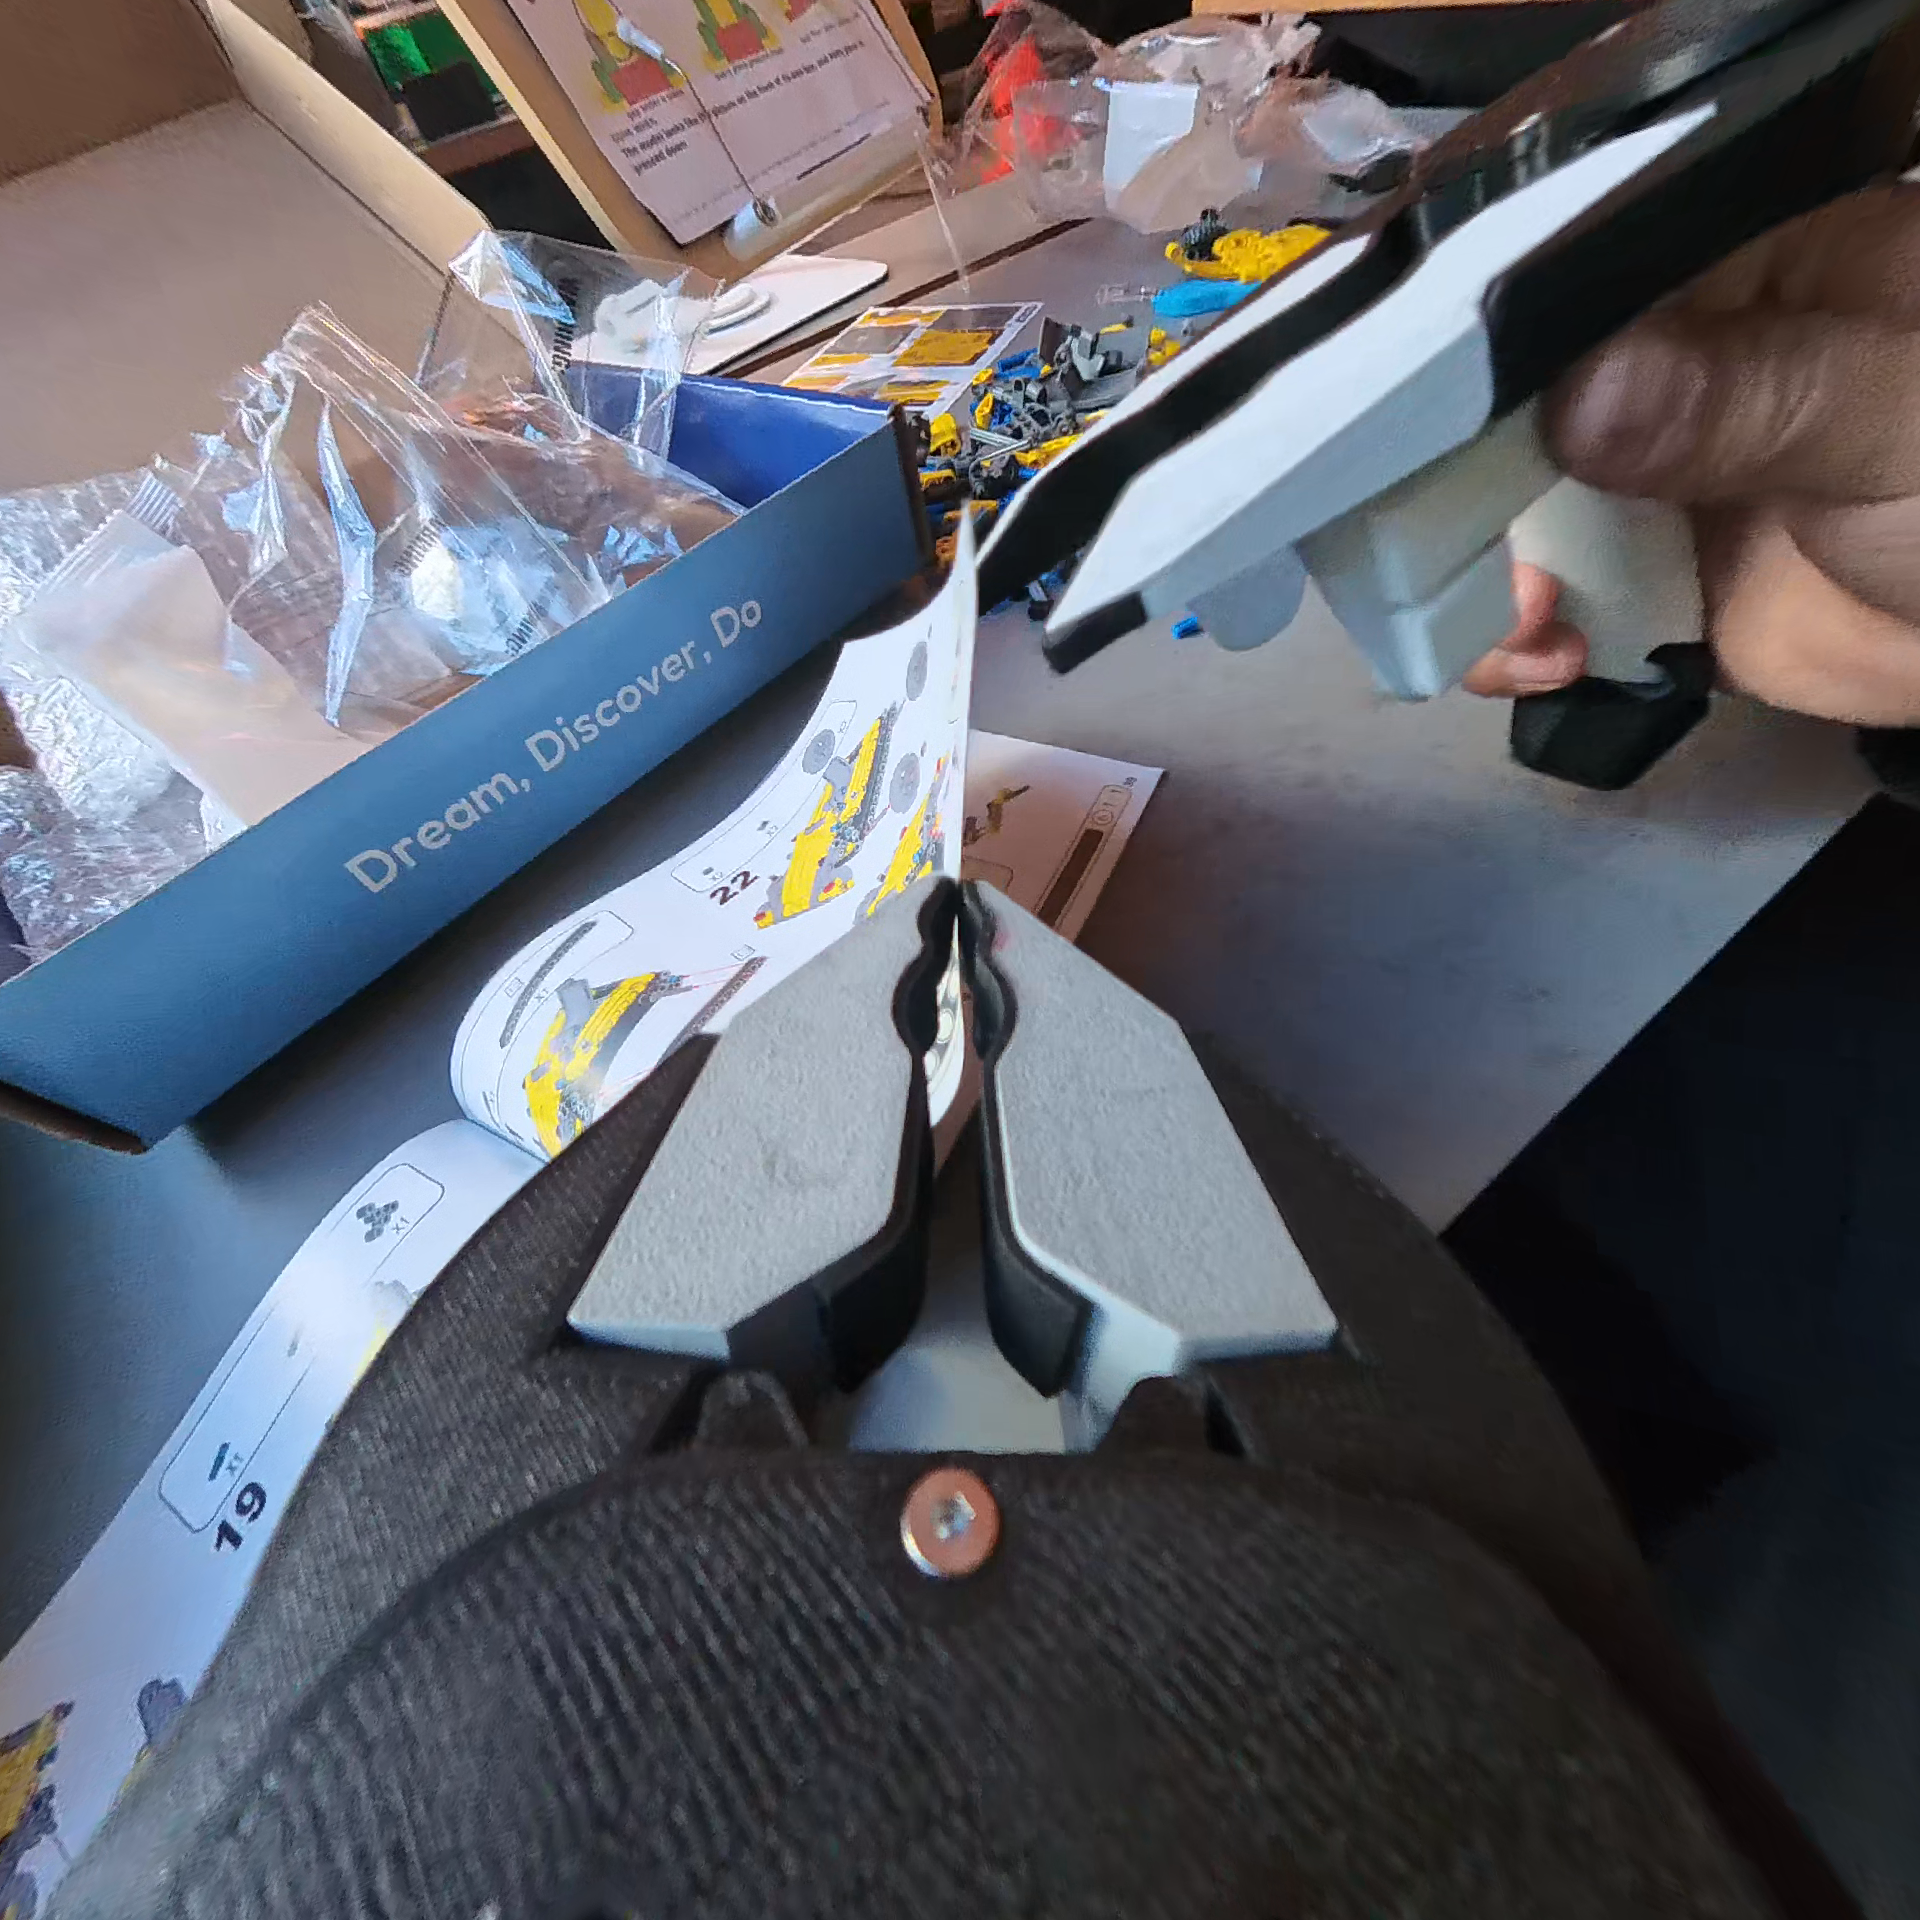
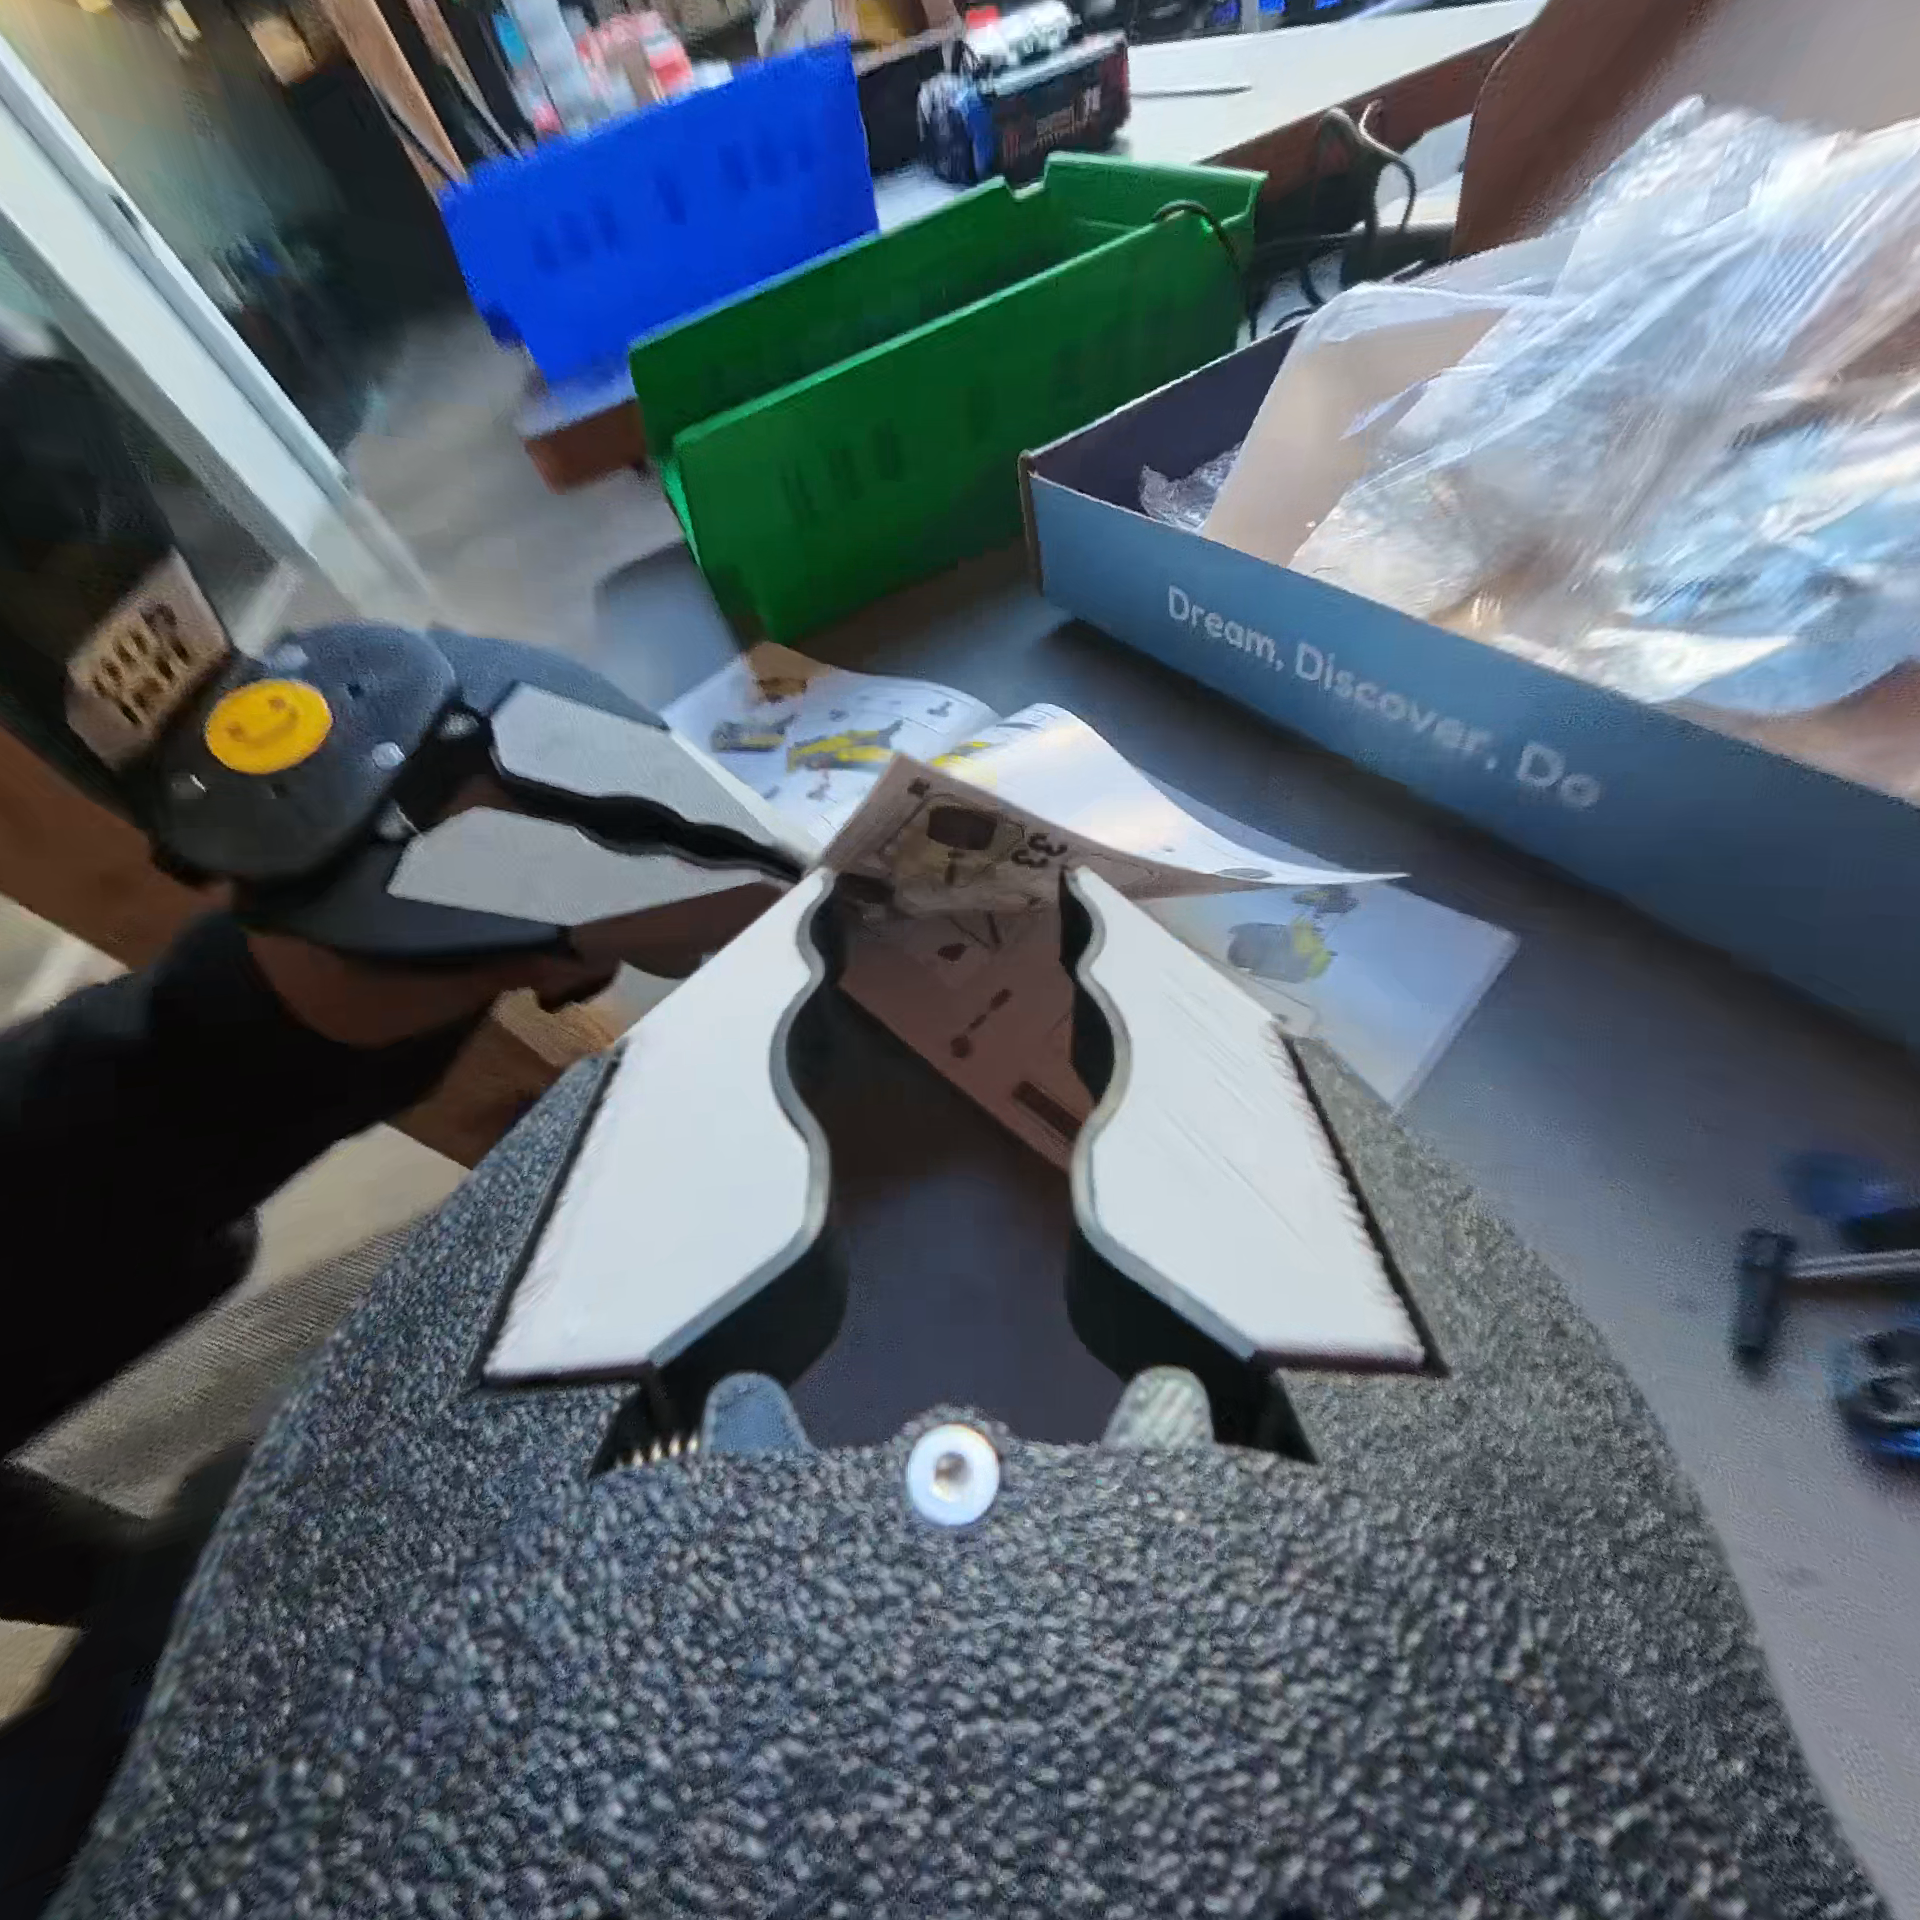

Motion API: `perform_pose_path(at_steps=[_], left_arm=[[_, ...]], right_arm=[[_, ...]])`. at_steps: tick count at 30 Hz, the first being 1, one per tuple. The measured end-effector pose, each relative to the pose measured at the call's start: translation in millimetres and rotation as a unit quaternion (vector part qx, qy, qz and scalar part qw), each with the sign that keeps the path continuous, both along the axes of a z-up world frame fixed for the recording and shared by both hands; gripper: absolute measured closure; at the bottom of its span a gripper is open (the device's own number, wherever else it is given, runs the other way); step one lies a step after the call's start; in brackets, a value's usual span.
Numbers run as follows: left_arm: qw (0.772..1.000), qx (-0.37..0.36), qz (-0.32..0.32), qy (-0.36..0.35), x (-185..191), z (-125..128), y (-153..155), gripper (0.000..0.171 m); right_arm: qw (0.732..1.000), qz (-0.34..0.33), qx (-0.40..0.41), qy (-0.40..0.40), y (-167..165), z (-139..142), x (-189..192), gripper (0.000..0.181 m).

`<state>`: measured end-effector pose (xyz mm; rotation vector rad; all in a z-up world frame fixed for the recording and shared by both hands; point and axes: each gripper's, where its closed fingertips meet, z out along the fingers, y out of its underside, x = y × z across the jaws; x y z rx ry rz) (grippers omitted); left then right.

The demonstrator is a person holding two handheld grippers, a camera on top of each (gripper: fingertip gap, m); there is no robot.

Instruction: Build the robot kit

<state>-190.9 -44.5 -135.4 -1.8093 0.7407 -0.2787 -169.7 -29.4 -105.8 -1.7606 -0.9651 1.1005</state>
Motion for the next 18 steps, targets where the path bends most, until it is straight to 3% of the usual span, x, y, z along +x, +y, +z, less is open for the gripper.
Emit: perform_pose_path(at_steps=[4, 11, 13, 15, 18], left_arm=[[1.0, 0.004, 0.004, 0.011, 0.6, -1.2, 0.3, 0.171], [0.991, 0.052, 0.021, 0.123, 0.1, -7.2, 2.2, 0.171], [0.989, 0.049, 0.018, 0.135, 2.4, -12.4, 1.8, 0.171], [0.994, 0.019, 0.008, 0.105, 6.1, -16.0, -0.3, 0.159], [0.999, -0.013, -0.004, 0.046, 5.7, -5.7, -1.4, 0.14]], right_arm=[[0.993, 0.023, -0.089, 0.076, -2.9, 6.3, -5.0, 0.128], [0.983, 0.013, -0.17, 0.071, 3.5, -18.4, -18.2, 0.13], [0.98, 0.023, -0.178, 0.088, 1.3, -17.8, -19.5, 0.14], [0.976, 0.055, -0.182, 0.108, -7.0, -14.0, -22.3, 0.16], [0.972, 0.085, -0.183, 0.121, -13.0, -11.4, -22.6, 0.169]])
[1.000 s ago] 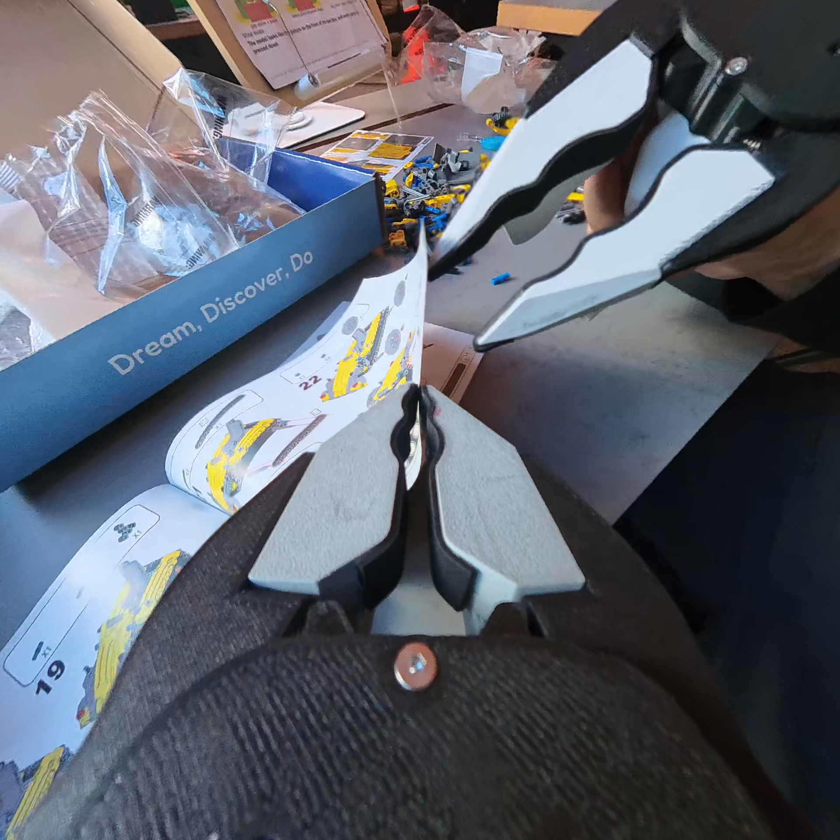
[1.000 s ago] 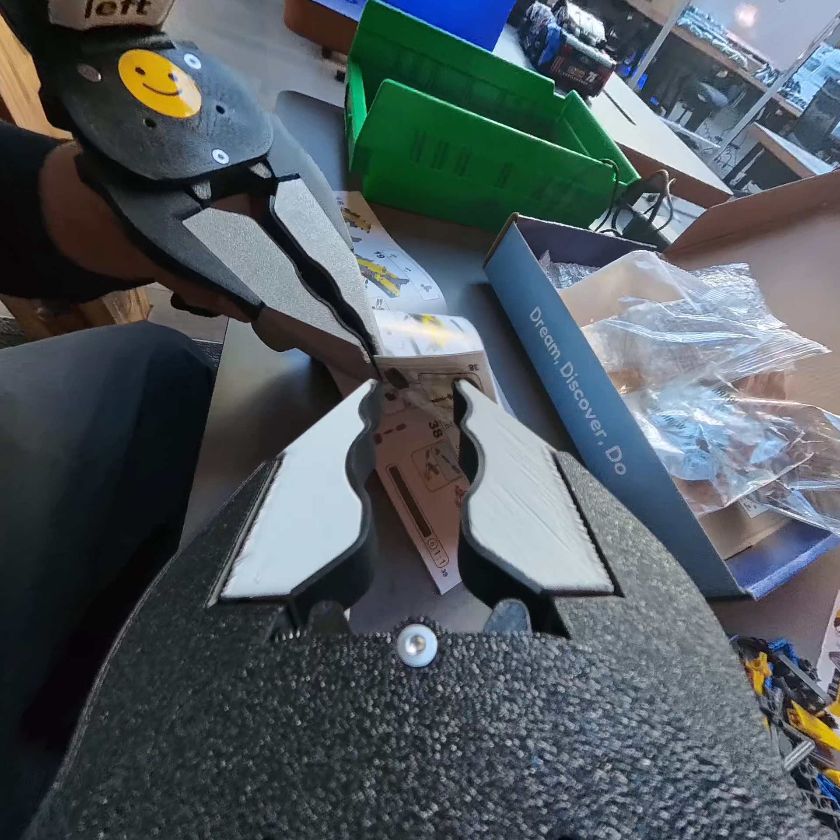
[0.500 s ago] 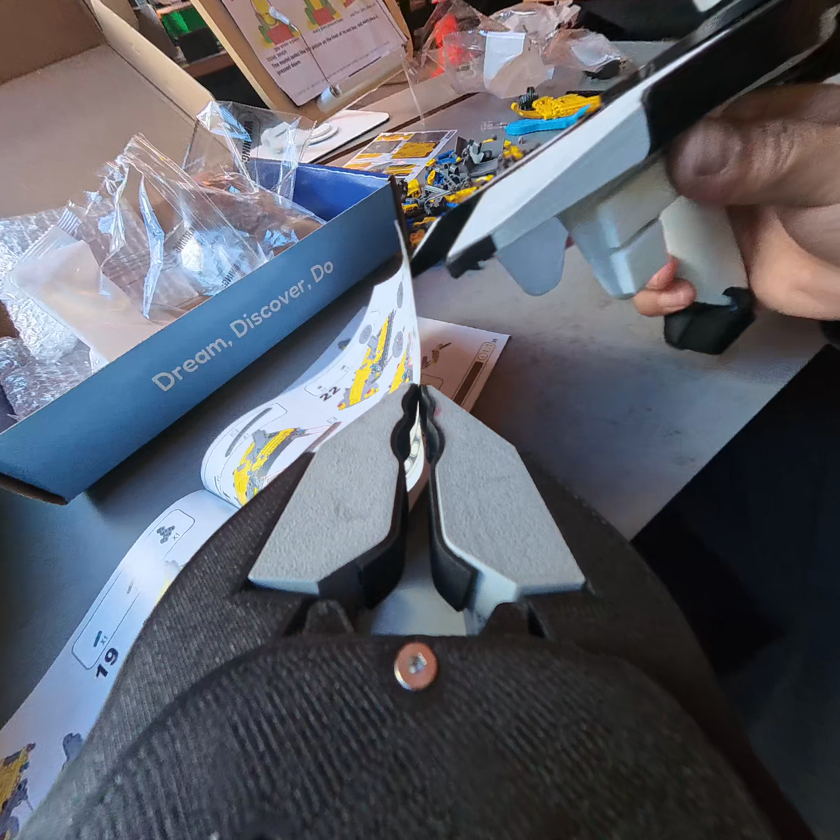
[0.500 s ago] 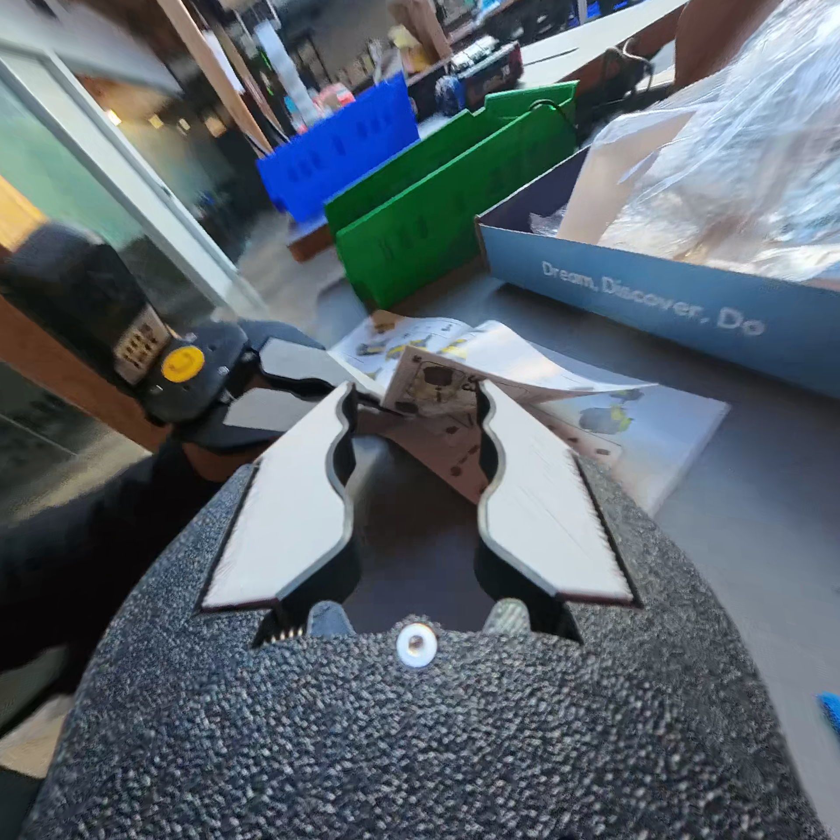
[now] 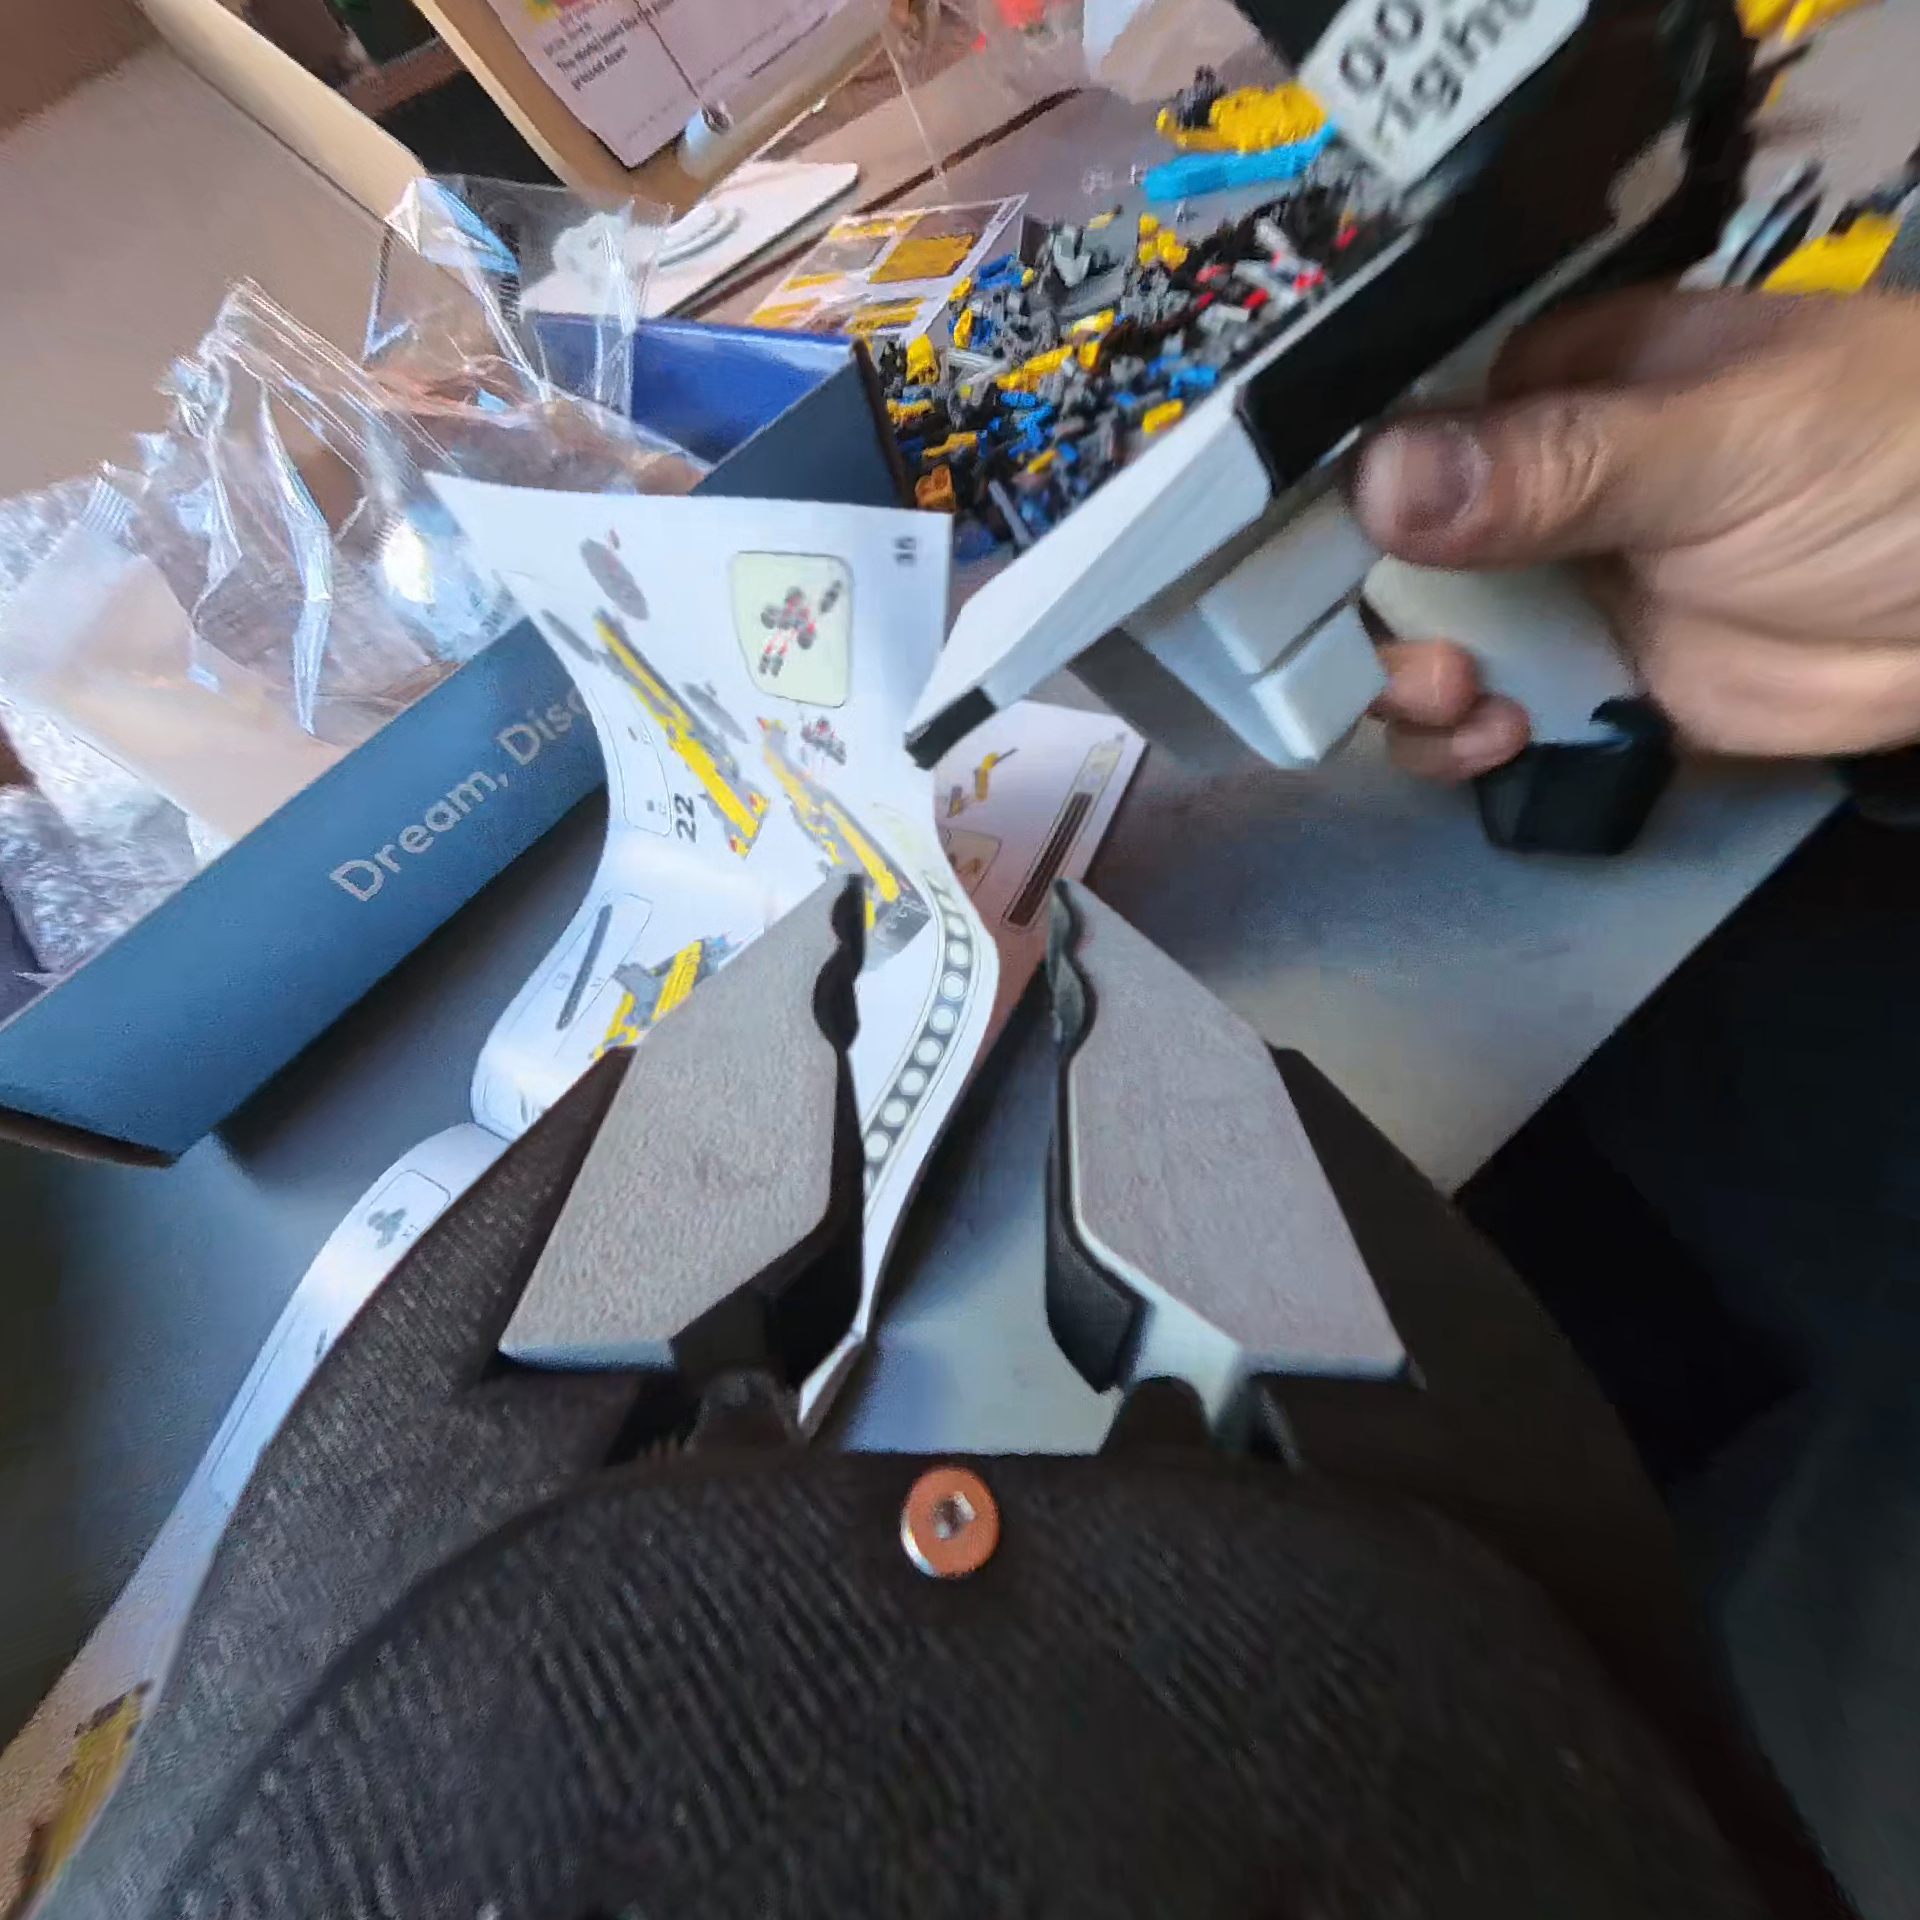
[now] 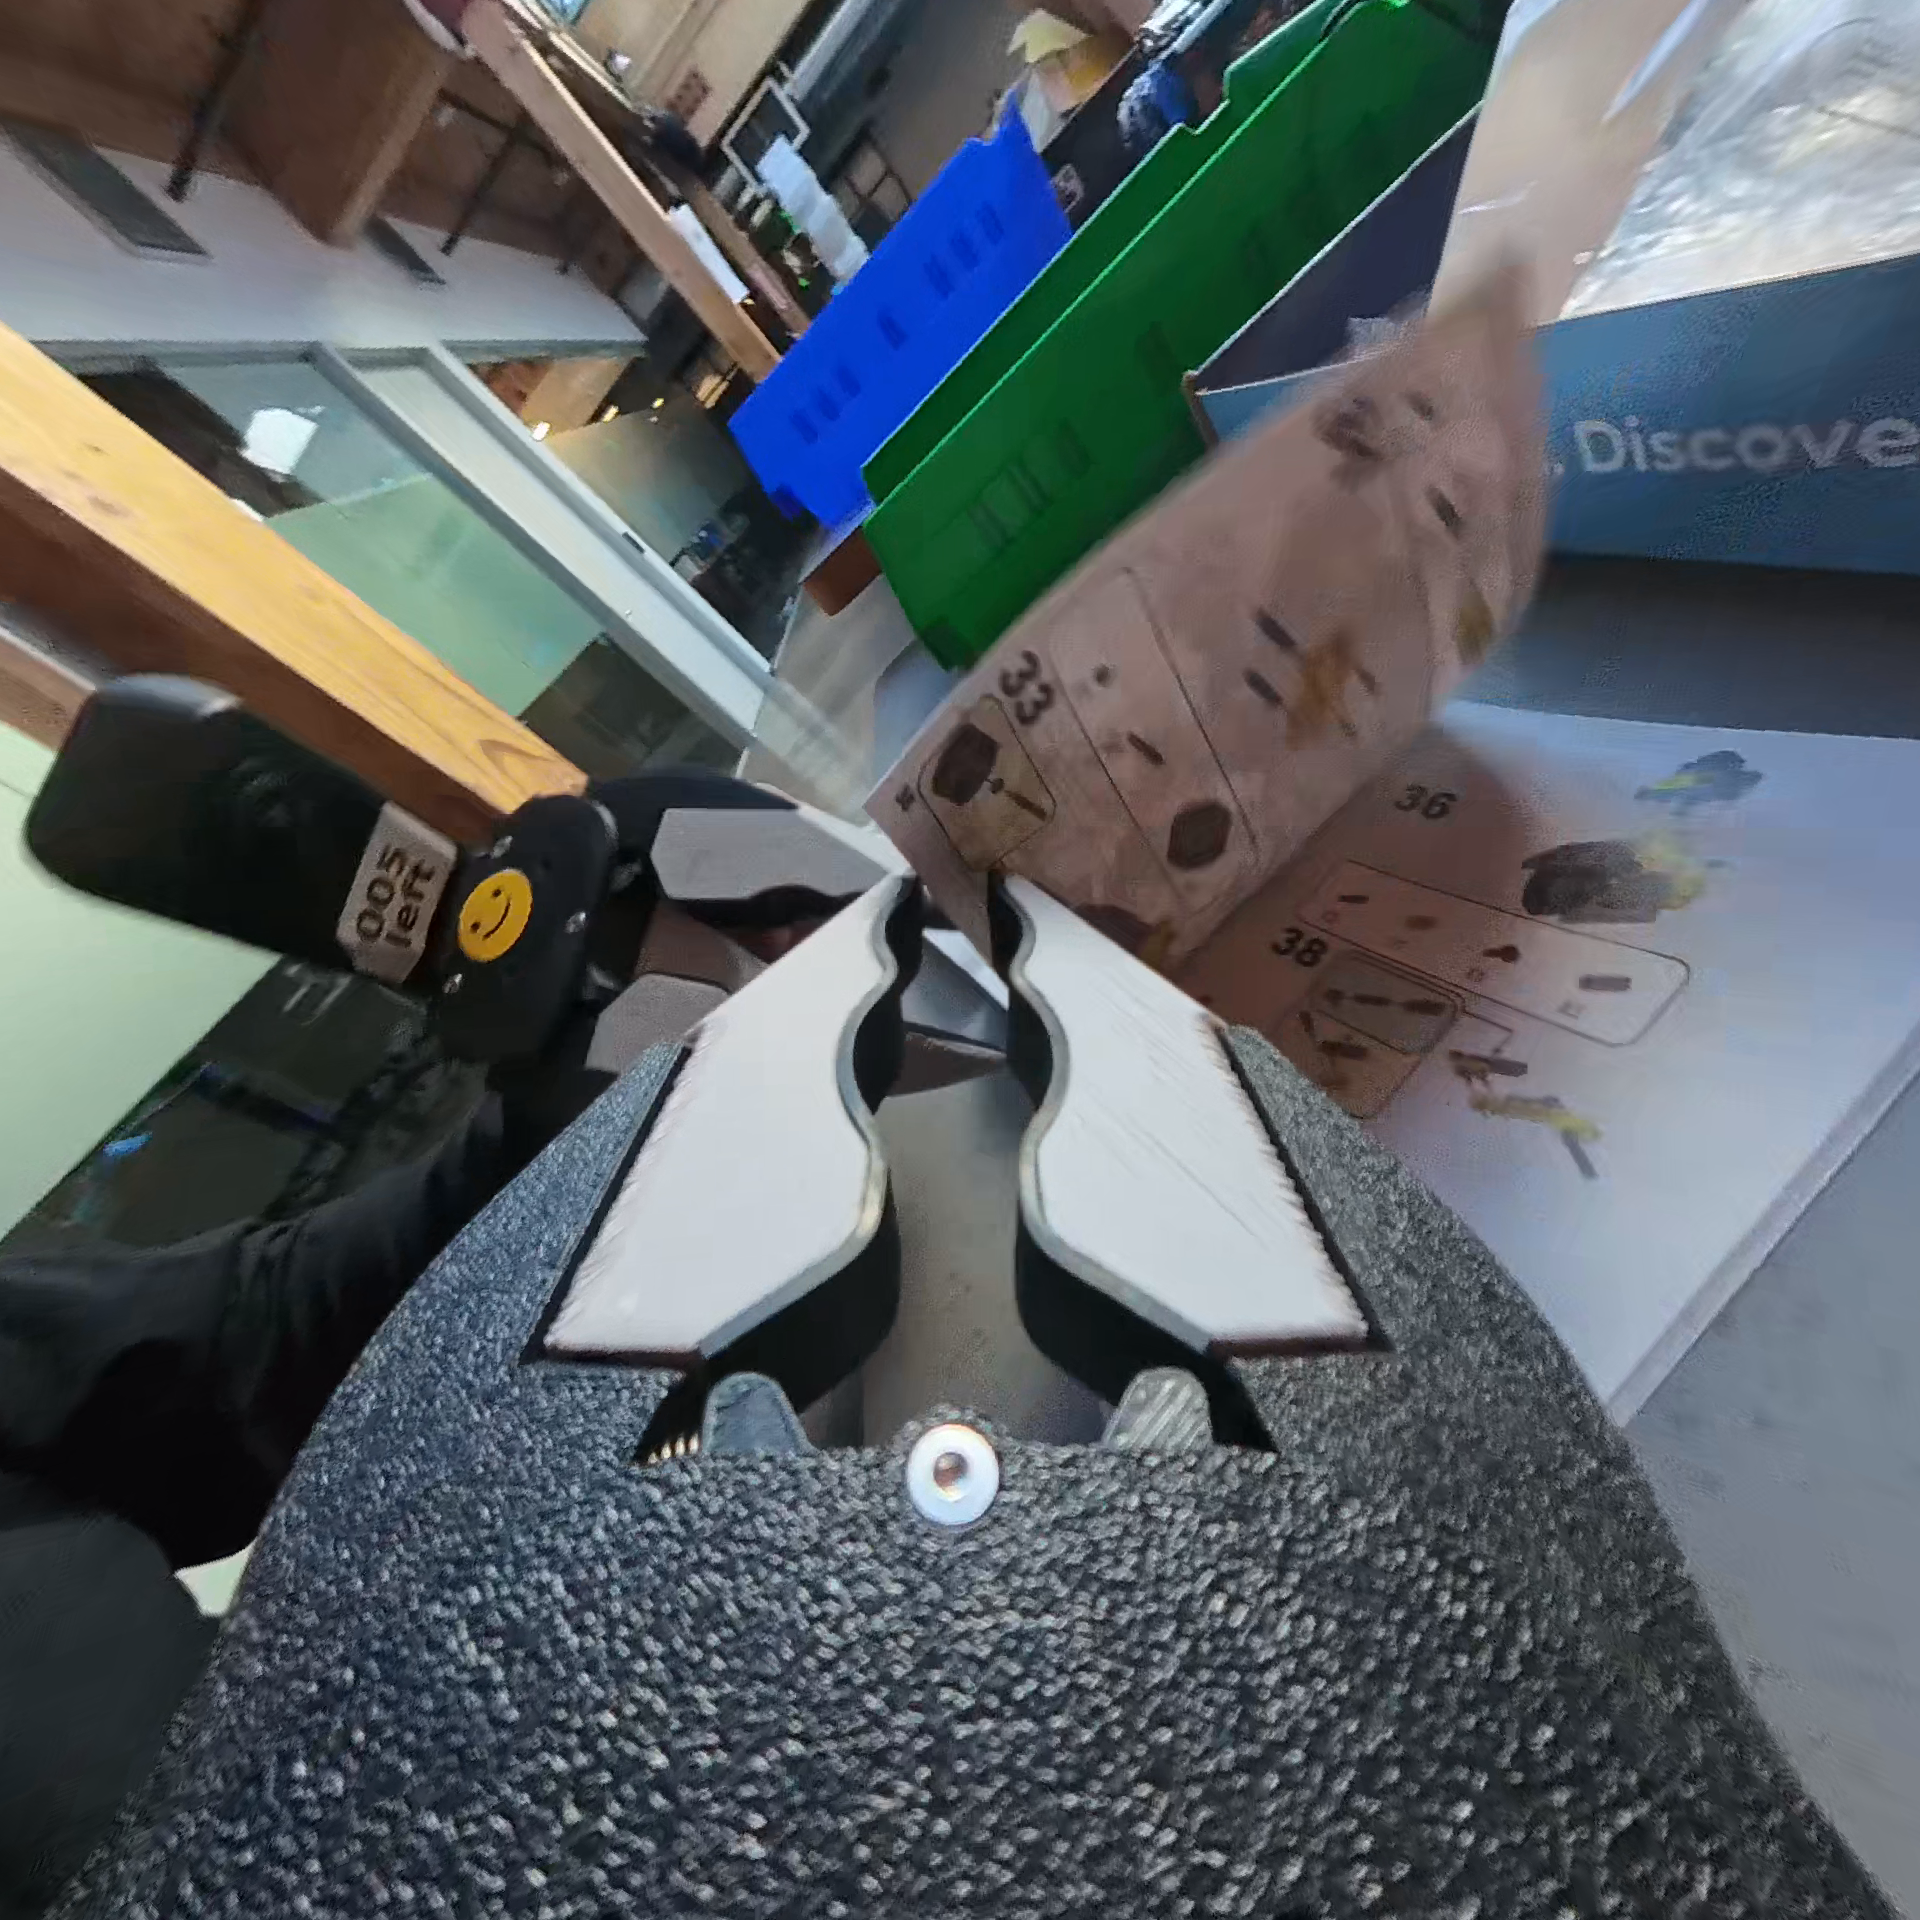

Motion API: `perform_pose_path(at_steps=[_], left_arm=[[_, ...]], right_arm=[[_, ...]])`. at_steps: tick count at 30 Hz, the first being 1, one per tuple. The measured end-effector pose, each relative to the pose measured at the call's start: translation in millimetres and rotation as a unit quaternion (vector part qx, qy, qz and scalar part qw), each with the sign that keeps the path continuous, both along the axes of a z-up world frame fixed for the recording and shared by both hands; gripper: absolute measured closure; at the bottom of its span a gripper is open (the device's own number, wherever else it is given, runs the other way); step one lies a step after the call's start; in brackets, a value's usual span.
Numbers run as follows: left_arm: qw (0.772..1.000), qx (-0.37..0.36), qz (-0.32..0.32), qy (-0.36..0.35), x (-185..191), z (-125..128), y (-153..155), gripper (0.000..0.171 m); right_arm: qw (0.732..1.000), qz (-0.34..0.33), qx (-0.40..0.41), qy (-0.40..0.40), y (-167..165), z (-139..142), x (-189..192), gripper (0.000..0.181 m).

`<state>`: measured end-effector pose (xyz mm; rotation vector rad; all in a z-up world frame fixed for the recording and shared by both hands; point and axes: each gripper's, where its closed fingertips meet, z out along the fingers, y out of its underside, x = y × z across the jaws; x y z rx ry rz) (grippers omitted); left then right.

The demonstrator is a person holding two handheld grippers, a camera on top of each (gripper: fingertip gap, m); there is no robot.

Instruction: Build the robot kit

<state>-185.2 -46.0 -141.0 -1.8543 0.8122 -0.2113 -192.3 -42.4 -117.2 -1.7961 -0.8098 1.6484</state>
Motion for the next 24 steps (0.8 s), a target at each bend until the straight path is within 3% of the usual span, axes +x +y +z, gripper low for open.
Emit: perform_pose_path(at_steps=[2, 5, 9, 13, 17, 21, 24], left_arm=[[1.0, -0.01, 0.002, -0.024, -4.4, 10.1, 2.5, 0.132], [1.0, -0.005, -0.006, -0.025, -7.2, 21.2, 7.6, 0.131], [0.998, -0.002, -0.042, 0.04, -0.2, 17.6, 10.2, 0.132], [0.994, 0.016, -0.038, 0.098, 2.0, 12.7, 14.0, 0.151], [0.992, 0.044, 0.008, 0.12, -2.3, 12.7, 16.9, 0.171], [0.987, 0.085, 0.045, 0.131, -12.2, 19.3, 17.0, 0.171], [0.983, 0.107, 0.044, 0.145, -12.4, 20.7, 14.0, 0.171]], right_arm=[[1.0, 0.011, -0.001, 0.025, -0.6, 6.2, 2.2, 0.18], [0.999, 0.036, 0.014, 0.03, -4.1, 9.3, 2.4, 0.181], [0.995, 0.073, 0.045, 0.053, -15.4, 22.2, 0.4, 0.181], [0.994, 0.075, 0.041, 0.066, -12.1, 27.5, 0.6, 0.181], [0.995, 0.063, 0.026, 0.077, -4.1, 27.3, 3.1, 0.181], [0.994, 0.057, 0.002, 0.093, 2.0, 29.6, 9.2, 0.179], [0.993, 0.041, -0.02, 0.107, 11.1, 33.9, 15.5, 0.161]])
